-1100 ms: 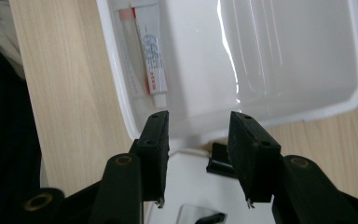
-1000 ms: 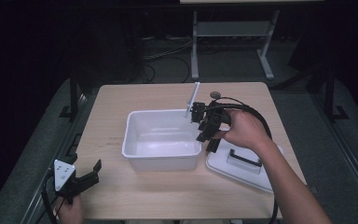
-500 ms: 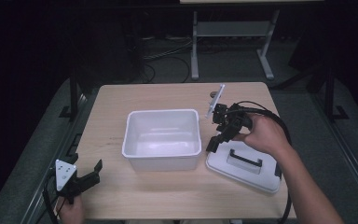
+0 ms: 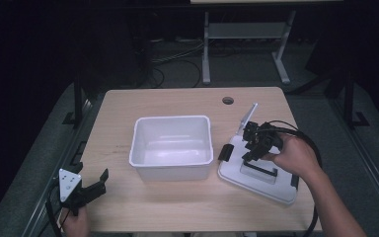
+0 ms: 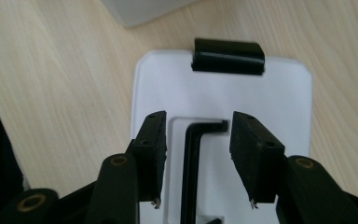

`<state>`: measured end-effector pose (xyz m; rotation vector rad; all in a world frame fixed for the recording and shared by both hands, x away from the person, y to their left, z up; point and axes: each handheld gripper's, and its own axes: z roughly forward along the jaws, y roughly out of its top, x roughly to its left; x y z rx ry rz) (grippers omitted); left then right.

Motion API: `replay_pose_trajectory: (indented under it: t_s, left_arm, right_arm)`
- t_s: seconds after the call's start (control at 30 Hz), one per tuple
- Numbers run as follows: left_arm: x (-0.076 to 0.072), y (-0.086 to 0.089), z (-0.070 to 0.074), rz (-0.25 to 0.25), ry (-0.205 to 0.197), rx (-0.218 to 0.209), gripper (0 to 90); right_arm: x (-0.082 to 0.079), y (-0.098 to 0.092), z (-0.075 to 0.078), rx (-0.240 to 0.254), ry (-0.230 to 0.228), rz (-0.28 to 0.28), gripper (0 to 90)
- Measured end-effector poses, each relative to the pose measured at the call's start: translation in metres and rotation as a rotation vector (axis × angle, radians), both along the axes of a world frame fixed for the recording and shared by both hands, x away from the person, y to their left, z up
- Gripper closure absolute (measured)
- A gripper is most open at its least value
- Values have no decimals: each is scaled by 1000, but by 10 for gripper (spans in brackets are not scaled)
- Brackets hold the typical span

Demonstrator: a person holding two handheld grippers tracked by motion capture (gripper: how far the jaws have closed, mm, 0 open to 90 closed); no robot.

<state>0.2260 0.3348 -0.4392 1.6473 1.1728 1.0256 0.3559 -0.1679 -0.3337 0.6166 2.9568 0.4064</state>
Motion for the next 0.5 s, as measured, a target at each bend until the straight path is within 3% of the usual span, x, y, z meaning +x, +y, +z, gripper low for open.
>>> replay_pose_trajectory:
  t_s: [0.5]
  left_arm:
    - [0,-1,0,2,-4,0,138]
  right_arm:
    - [-7,-23,-31,3,20,-44,524]
